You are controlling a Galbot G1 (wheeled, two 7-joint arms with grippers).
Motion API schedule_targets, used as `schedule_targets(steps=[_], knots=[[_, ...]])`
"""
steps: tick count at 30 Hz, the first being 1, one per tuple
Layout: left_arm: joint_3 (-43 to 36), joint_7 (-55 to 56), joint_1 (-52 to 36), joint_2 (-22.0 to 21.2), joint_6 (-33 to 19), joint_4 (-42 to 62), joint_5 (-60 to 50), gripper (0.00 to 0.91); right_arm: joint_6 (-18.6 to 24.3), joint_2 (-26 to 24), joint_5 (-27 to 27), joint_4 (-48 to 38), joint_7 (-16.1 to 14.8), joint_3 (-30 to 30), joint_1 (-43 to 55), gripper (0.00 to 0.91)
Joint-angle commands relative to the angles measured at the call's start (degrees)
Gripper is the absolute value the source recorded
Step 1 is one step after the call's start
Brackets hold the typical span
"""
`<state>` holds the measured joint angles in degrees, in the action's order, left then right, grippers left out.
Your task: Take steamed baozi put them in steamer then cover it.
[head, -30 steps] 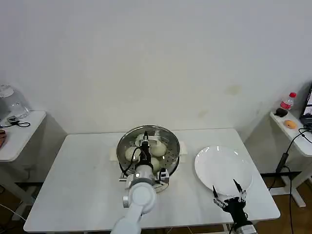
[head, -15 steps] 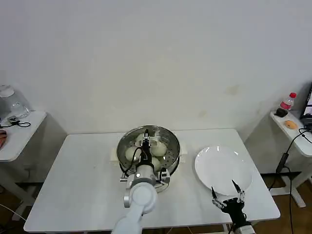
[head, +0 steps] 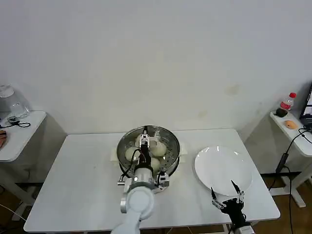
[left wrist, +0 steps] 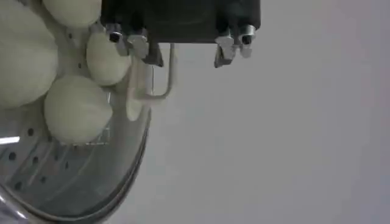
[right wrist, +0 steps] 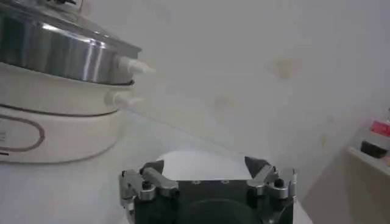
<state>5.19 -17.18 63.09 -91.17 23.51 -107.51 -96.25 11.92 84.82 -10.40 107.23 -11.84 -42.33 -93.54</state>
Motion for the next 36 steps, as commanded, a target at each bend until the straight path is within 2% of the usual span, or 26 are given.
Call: schedule_targets(steps=[1, 7, 12, 15, 16, 18, 22, 24, 26, 28, 36], knots=[[-0.8, -0.4, 6.5, 1.9, -0.6, -8.6, 1.1, 0.907, 0.0, -0.1, 0.0, -0.2, 0.1, 0.0, 0.0, 0.907], [0.2, 1.4, 13.6, 4.6, -2.0, -17.9, 4.9, 0.907, 0.0, -0.6, 0.4, -0.3, 0.1, 0.3, -0.2, 0.907], [6.2, 9.1, 24.4, 8.8, -4.3, -28.9, 20.8, 0.907, -0.1, -1.6, 1.5, -0.3, 0.3, 0.3, -0.8, 0.907], [13.0, 19.1, 30.4, 11.1, -7.1, -32.7, 43.6, 0.907, -0.7, -3.2, 3.9, 0.5, 0.6, 0.7, -1.6, 0.907], [14.9, 23.3, 31.7, 11.5, -7.6, -33.1, 55.3, 0.907, -0.9, -3.7, 4.7, 0.7, 0.5, 0.8, -1.9, 0.907], [18.8, 28.8, 33.8, 10.9, -9.1, -33.1, 69.4, 0.907, -1.0, -5.0, 5.7, 1.1, 0.5, 0.7, -2.4, 0.907], [26.0, 34.6, 38.7, 9.3, -16.4, -31.0, 99.1, 0.907, -1.8, -6.3, 7.4, 2.4, 0.3, 1.3, -2.8, 0.907], [29.3, 36.3, 40.8, 9.4, -22.1, -28.5, 106.7, 0.907, -2.6, -6.6, 8.5, 3.5, 0.3, 2.1, -2.9, 0.907], [30.8, 36.7, 43.2, 9.6, -26.7, -25.5, 108.0, 0.907, -2.7, -6.8, 8.7, 4.0, 0.3, 2.6, -3.0, 0.907], [31.3, 36.6, 45.4, 10.0, -28.2, -24.2, 109.5, 0.907, -2.9, -6.8, 9.4, 4.5, 0.4, 3.0, -3.3, 0.907], [29.3, 34.8, 48.6, 10.9, -30.5, -20.8, 108.2, 0.907, -6.5, -6.2, 13.5, 7.9, 1.3, 5.4, -5.1, 0.907]])
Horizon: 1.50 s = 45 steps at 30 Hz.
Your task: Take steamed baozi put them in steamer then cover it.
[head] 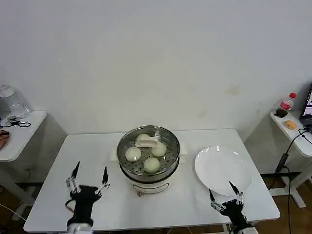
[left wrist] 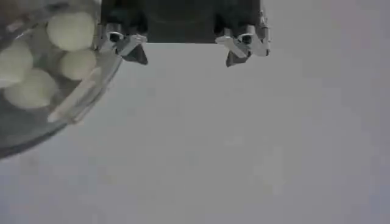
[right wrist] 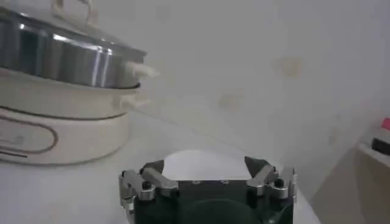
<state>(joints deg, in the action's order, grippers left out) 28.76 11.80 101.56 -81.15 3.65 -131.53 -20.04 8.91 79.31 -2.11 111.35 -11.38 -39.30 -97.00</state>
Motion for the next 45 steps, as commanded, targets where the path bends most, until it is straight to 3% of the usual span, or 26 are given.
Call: schedule_targets(steps=[1, 8, 45], knots=[[5.4, 5.7, 10.3, 0.7, -10.8, 3.3, 31.0, 0.907, -4.0, -0.8, 5.6, 4.3, 1.1, 2.5, -1.9, 0.907], [4.9, 4.1, 11.6, 0.7, -10.5, 4.3, 28.3, 0.907, -4.8, -0.7, 6.7, 5.9, 2.9, 2.4, -2.8, 0.907], [4.2, -0.2, 10.8, -0.4, -9.0, 7.5, 24.1, 0.907, -6.4, -1.0, 4.2, 6.1, 5.9, 6.0, -3.3, 0.907]])
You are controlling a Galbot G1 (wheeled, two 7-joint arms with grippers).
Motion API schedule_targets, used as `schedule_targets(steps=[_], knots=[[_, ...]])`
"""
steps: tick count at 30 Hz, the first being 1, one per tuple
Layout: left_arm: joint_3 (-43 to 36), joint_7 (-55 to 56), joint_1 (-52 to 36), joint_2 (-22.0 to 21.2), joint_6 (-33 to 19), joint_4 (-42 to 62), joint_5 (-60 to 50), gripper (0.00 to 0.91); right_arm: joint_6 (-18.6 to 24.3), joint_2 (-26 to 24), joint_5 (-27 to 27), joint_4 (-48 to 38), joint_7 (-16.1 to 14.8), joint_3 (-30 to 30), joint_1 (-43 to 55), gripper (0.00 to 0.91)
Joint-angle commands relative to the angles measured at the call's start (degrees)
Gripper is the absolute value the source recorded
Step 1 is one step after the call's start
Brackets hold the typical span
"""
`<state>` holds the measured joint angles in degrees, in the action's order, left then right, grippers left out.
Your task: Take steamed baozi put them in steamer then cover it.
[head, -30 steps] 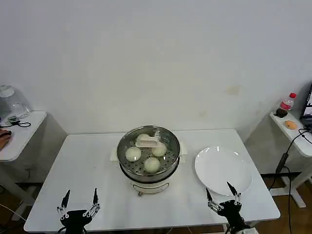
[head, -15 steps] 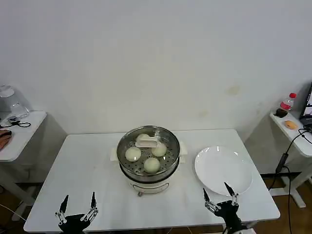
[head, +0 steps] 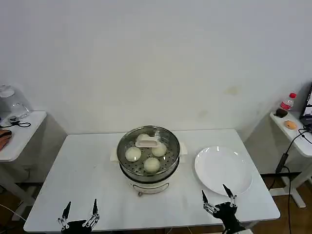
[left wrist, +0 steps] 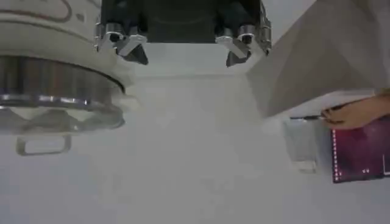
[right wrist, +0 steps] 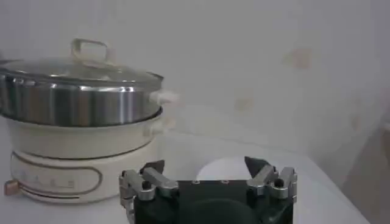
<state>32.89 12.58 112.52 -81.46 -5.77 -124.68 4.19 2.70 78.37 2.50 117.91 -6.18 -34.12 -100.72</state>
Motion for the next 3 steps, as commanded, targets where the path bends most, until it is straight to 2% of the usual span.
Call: schedule_targets(steps=[1, 3], knots=[[0.1, -1.1, -0.2, -0.1, 0.5, 0.7, -0.3, 0.907, -0.1, -0.1, -0.6, -0.7, 0.9, 1.0, 0.8, 0.907], [0.2, -1.3, -0.3, -0.1, 0.8, 0.9, -0.5, 0.907, 0.1, -0.2, -0.7, -1.1, 1.0, 1.3, 1.0, 0.907]])
